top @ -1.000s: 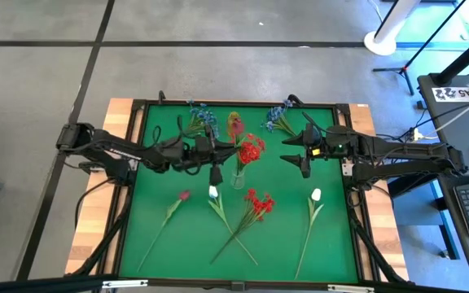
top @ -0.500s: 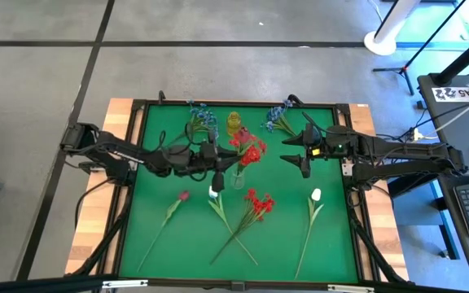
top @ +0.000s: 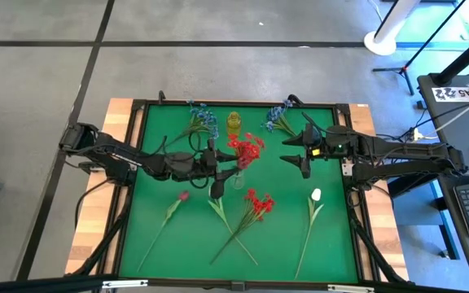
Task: Sort flowers into vase by color
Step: Put the top dark red flower into the transparent vase, then put the red flower into the transparent vase
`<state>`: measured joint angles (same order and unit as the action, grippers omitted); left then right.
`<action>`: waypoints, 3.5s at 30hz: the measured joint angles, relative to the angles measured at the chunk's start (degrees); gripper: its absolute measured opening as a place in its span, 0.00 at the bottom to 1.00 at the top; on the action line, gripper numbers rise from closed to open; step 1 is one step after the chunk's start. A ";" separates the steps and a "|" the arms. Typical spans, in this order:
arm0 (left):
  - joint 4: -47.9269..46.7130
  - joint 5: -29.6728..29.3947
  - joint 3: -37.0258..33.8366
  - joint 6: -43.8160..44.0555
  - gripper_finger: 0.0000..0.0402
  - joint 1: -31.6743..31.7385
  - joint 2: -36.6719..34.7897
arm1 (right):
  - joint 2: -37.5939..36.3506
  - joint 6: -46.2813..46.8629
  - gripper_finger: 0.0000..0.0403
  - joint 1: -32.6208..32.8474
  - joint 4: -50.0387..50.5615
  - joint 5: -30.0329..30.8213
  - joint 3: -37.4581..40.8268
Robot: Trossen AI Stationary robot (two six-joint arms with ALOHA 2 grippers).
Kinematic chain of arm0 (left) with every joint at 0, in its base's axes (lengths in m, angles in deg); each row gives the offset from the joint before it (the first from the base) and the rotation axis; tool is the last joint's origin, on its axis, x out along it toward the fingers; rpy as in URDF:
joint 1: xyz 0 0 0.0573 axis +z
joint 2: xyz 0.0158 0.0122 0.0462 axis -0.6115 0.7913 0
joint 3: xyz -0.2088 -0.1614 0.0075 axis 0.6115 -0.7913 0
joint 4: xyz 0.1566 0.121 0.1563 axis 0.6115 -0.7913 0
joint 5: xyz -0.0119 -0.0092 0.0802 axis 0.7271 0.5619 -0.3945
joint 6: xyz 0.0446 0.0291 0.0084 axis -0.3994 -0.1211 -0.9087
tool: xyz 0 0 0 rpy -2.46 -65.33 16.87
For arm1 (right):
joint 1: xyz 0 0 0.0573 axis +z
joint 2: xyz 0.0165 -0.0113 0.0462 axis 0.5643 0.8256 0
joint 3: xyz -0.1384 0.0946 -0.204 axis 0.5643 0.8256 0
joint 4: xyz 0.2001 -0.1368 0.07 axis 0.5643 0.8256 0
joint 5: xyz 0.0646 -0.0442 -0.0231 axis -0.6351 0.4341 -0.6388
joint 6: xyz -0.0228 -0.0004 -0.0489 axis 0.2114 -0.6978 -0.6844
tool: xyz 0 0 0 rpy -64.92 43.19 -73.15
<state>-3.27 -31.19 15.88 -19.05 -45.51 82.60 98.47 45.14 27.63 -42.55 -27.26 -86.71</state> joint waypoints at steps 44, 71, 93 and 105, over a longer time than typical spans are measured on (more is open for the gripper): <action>-86.66 14.90 0.00 78.35 0.56 -31.40 -11.23 | -0.02 2.34 0.68 0.00 0.44 -0.55 0.00; -80.46 17.26 0.07 85.71 0.36 -34.82 2.61 | -0.01 2.32 0.68 0.00 0.44 -0.55 0.00; -78.24 -22.71 11.11 59.68 0.02 -32.63 -10.13 | 0.00 2.30 0.68 0.00 0.48 -0.55 0.00; -45.93 -25.28 9.83 18.90 0.02 -27.58 -18.81 | 1.72 2.28 0.68 0.00 0.32 -0.53 0.00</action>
<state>-49.20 -56.47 25.72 -0.16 -73.09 63.79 100.19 47.42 27.63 -42.23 -27.78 -86.71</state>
